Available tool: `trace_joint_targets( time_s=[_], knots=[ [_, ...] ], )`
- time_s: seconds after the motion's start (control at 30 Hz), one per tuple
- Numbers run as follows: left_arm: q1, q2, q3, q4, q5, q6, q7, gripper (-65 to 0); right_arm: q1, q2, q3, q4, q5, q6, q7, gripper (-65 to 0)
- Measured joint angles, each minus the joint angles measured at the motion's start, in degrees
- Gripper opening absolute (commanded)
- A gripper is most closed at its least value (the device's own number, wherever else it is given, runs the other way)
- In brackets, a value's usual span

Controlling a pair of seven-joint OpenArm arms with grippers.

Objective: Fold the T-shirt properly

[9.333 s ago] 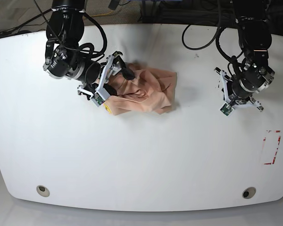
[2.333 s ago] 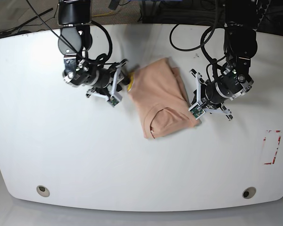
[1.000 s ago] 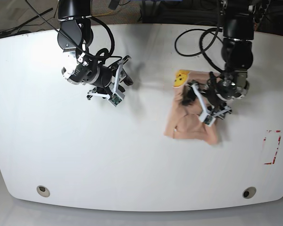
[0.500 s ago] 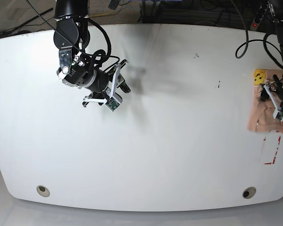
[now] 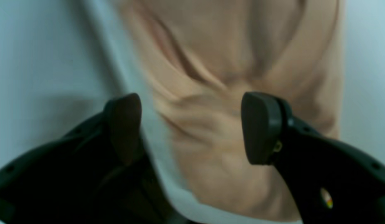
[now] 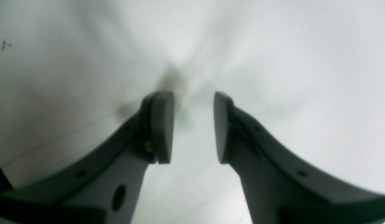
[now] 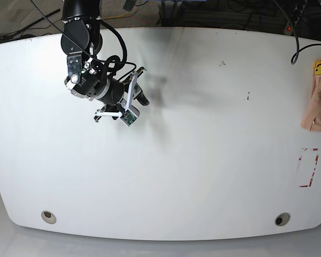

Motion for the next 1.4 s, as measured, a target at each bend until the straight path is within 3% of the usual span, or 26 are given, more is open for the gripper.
trace_joint_targets(
  time_s=[0.2,0.37,0.47,0.63,0.73,0.83,1.1,1.4],
  knots=[
    [-0.2,1.5,-1.0,12.5,0.3,0.0,5.0,-18.6,0.3,2.7,0.1,2.8,-0.5,0.1,0.1,-45.5],
    [0.5,11.9,0.6,21.4,1.8,1.1,1.7,-18.3,1.8,3.6,1.1,2.1,-9.2,0.5,4.5,-45.5],
    [0.8,18.0,6.3,23.3,7.1,7.3,-3.9,-18.2,2.0,3.8,3.4,0.4,-15.0,0.2,10.8,-45.5],
    [4.5,29.0,11.4,23.5,10.0,15.7,-17.6,-18.1,1.8,3.5,9.2,-4.7,-17.0,0.4,25.5,-45.5],
    [7.3,32.6,14.1,23.4,10.6,21.0,-23.2,-18.3,1.6,3.8,13.1,-8.4,-17.4,0.4,32.8,-45.5],
    [10.5,35.0,16.3,23.8,10.6,24.2,-27.5,-18.5,1.0,3.8,16.3,-11.8,-17.8,-0.1,38.1,-45.5],
    [22.4,39.5,19.5,29.0,10.6,29.4,-30.2,-18.5,-5.0,3.5,23.3,-18.1,-17.0,-0.2,49.0,-45.5],
    [39.6,43.5,19.2,39.3,10.5,30.7,-30.2,-18.5,-18.2,3.5,25.5,-16.2,-6.1,0.3,50.5,-45.5]
  ],
)
